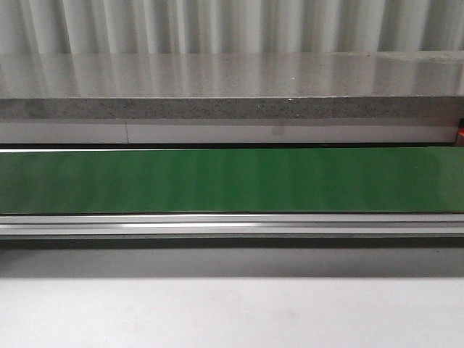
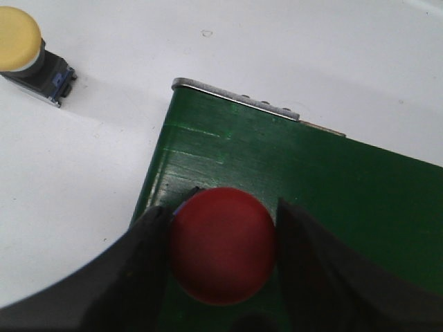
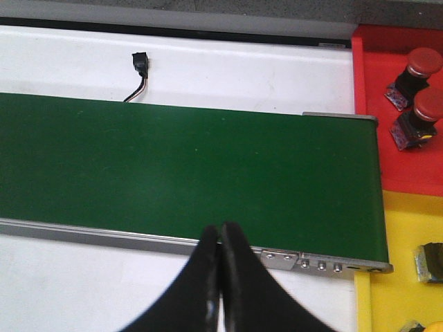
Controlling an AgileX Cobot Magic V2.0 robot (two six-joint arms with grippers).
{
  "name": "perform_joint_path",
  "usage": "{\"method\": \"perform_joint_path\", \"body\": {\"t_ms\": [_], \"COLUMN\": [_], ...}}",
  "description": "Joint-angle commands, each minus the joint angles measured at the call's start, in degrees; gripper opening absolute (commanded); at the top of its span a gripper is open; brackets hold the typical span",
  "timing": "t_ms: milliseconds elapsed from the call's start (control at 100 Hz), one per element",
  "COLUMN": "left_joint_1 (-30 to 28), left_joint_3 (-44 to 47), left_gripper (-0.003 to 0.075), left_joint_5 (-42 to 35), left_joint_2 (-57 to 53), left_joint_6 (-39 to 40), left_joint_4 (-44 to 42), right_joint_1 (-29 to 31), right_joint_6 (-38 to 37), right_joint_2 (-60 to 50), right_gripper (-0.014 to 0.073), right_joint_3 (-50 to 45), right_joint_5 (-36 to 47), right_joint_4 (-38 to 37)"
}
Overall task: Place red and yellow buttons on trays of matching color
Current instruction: 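Close the left gripper on the red push-button and lift it, then carry the red button toward the green belt with the left gripper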
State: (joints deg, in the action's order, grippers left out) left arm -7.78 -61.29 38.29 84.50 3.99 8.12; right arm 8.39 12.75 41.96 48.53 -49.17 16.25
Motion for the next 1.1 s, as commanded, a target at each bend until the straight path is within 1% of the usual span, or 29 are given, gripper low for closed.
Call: {"method": "perform_joint_path", "body": {"t_ms": [0, 10, 80, 110, 150, 620, 740, 870, 990, 1090], "left_joint_1": [0.4, 0.4, 0.4, 0.4, 0.4, 0.4, 0.4, 0.1, -1.2, -3.4], "left_joint_3": [-1.5, -1.5, -1.5, -1.5, -1.5, -2.3, -4.4, -7.0, -7.7, -7.7], "left_gripper": [0.0413, 0.0441, 0.0548, 0.0573, 0.0587, 0.0587, 0.0586, 0.0586, 0.0586, 0.0586], "left_joint_5": [-1.9, -1.8, -1.5, -1.3, -1.3, -1.7, -2.2, -3.8, -6.0, -6.1], "left_joint_2": [-1.8, -1.8, -1.8, -1.8, -1.8, -4.7, -4.8, -4.8, -4.7, -3.8], "left_joint_6": [-0.6, -0.8, -1.0, -1.0, -1.3, -3.4, -5.0, -5.0, -5.0, -5.0], "left_joint_4": [1.1, 1.1, 1.1, 1.2, 1.2, 2.0, 2.0, 1.5, 0.6, 0.6], "right_joint_1": [-0.1, -0.1, -0.1, -0.1, -0.1, -0.1, -0.1, -0.1, -0.1, -0.1], "right_joint_6": [0.5, 0.5, 0.5, 0.5, 0.5, 0.5, 0.5, 0.5, 0.5, 0.5], "right_joint_2": [-0.3, -0.3, -0.3, -0.3, -0.3, -0.3, -0.3, -0.3, -0.3, -0.3], "right_gripper": [-0.0067, -0.0067, -0.0067, -0.0067, -0.0067, -0.0067, -0.0067, -0.0067, -0.0067, -0.0067], "right_joint_3": [1.4, 1.4, 1.4, 1.4, 1.4, 1.4, 1.4, 1.4, 1.4, 1.4], "right_joint_5": [3.0, 3.0, 3.0, 3.0, 3.0, 3.0, 3.0, 3.0, 3.0, 3.0], "right_joint_4": [0.5, 0.5, 0.5, 0.5, 0.5, 0.5, 0.5, 0.5, 0.5, 0.5]}}
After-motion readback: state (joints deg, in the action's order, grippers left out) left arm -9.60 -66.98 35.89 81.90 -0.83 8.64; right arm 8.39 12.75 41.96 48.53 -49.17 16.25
